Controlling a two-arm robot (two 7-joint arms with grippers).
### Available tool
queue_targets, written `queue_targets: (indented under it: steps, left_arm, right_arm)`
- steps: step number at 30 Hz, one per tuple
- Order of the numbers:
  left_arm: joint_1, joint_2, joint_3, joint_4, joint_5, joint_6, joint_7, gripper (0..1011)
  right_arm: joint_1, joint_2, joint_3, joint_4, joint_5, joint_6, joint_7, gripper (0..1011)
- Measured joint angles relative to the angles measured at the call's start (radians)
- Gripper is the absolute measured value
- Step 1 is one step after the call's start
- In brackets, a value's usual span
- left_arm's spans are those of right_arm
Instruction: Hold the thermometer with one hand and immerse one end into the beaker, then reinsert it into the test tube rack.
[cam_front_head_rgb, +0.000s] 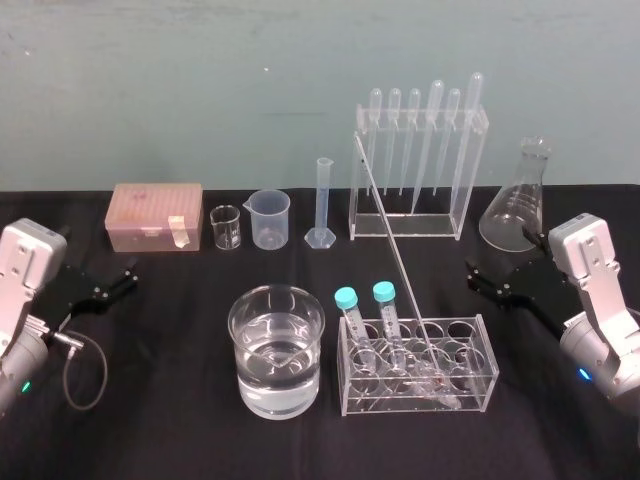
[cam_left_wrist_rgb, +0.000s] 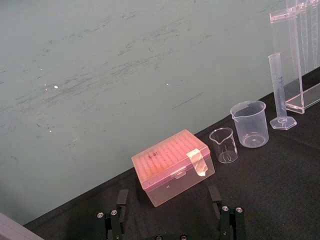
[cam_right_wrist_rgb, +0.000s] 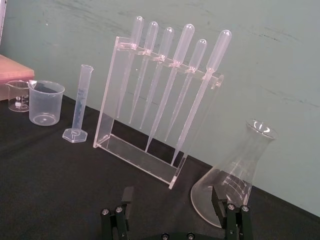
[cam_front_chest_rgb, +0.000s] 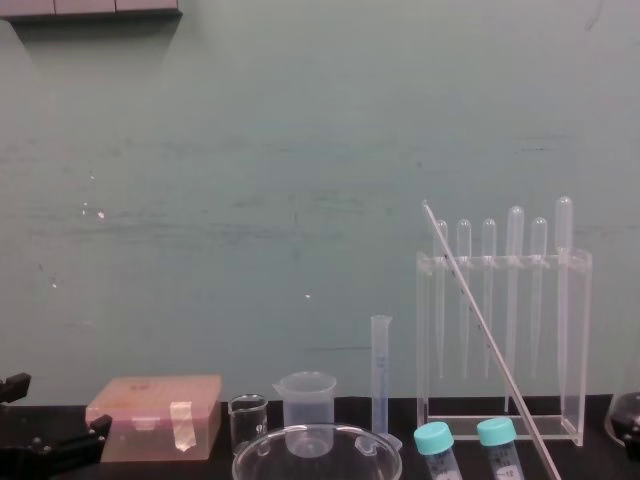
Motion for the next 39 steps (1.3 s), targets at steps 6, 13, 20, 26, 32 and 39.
queue_targets:
  steps: [6, 13, 20, 26, 32, 39]
  left_arm:
    - [0.0, 0.0, 0.0, 0.0, 0.0, 0.0, 0.0, 1008]
    - [0.0, 0.0, 0.0, 0.0, 0.0, 0.0, 0.0, 1008]
    - [0.0, 0.0, 0.0, 0.0, 0.0, 0.0, 0.0, 1008]
    - [0.0, 0.0, 0.0, 0.0, 0.0, 0.0, 0.0, 1008]
    - [0.0, 0.0, 0.0, 0.0, 0.0, 0.0, 0.0, 1008]
    - [0.0, 0.0, 0.0, 0.0, 0.0, 0.0, 0.0, 1008]
  right_arm:
    - [0.0, 0.0, 0.0, 0.0, 0.0, 0.0, 0.0, 1003]
    - [0.0, 0.0, 0.0, 0.0, 0.0, 0.0, 0.0, 1003]
    - [0.0, 0.0, 0.0, 0.0, 0.0, 0.0, 0.0, 1003]
    - [0.0, 0.0, 0.0, 0.0, 0.0, 0.0, 0.0, 1003]
    - [0.0, 0.0, 0.0, 0.0, 0.0, 0.0, 0.0, 1003]
    - [0.0, 0.0, 0.0, 0.0, 0.0, 0.0, 0.0, 1003]
